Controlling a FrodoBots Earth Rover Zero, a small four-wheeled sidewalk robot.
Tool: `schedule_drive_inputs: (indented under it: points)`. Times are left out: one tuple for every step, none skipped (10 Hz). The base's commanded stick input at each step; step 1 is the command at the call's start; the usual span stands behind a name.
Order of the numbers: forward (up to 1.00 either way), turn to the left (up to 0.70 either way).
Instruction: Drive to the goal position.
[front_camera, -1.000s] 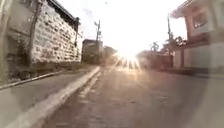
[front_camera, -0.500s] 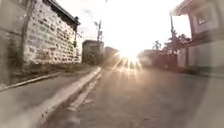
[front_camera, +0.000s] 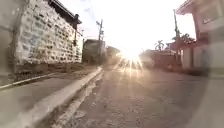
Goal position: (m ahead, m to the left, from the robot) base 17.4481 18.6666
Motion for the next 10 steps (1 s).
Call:
schedule_drive_inputs:
  points:
    - [1.0,-0.3]
    - [1.0,-0.39]
    - [1.0,-0.06]
    - [1.0,0.0]
    - [1.0,0.0]
    - [1.0,0.0]
    - [1.0,0.0]
    - [1.0,0.0]
    - [1.0,0.0]
    - [1.0,0.0]
